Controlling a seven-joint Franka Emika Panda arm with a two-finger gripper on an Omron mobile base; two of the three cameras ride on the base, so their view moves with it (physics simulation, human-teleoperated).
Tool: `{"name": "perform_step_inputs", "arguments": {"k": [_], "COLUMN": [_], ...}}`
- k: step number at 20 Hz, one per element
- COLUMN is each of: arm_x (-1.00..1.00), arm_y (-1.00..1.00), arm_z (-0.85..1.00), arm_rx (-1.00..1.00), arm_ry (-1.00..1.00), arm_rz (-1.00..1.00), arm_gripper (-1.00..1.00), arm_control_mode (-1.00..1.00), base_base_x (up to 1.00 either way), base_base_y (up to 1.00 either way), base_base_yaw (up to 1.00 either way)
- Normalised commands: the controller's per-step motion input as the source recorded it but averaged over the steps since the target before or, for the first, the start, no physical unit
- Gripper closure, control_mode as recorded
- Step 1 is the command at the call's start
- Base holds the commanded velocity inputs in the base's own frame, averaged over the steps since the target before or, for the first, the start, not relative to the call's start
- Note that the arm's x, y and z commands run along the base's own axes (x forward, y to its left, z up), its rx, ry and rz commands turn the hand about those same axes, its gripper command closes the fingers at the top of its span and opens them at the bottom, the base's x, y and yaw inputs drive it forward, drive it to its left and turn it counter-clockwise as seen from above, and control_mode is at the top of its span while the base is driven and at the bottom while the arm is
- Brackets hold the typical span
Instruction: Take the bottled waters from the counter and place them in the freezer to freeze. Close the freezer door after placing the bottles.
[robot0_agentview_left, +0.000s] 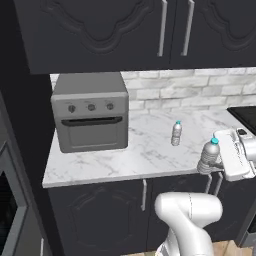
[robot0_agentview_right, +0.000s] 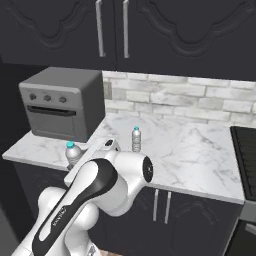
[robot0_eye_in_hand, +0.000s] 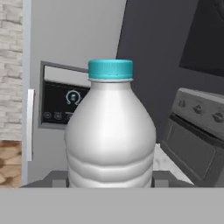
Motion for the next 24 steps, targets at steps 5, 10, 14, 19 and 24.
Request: {"name": "perform_step_inputs", "arguments": {"k": [5, 10, 14, 19, 24], "arm_x": [0.0, 0.0, 0.0, 0.0, 0.0], "arm_y": [0.0, 0.0, 0.0, 0.0, 0.0], "arm_z": [0.0, 0.0, 0.0, 0.0, 0.0], "arm_rx": [0.0, 0.0, 0.0, 0.0, 0.0], "arm_ry": [0.0, 0.0, 0.0, 0.0, 0.0], "arm_rz": [0.0, 0.0, 0.0, 0.0, 0.0], "arm_gripper": [1.0, 1.0, 1.0, 1.0, 1.0], "arm_control_mode": [1.0, 1.0, 1.0, 1.0, 1.0], "base_base_x": [-0.54, -0.81, -0.84, -0.7, -0.63], "base_base_y": [0.4, 0.27, 0.28, 0.4, 0.56], "base_base_yaw": [0.22, 0.15, 0.12, 0.14, 0.15]}}
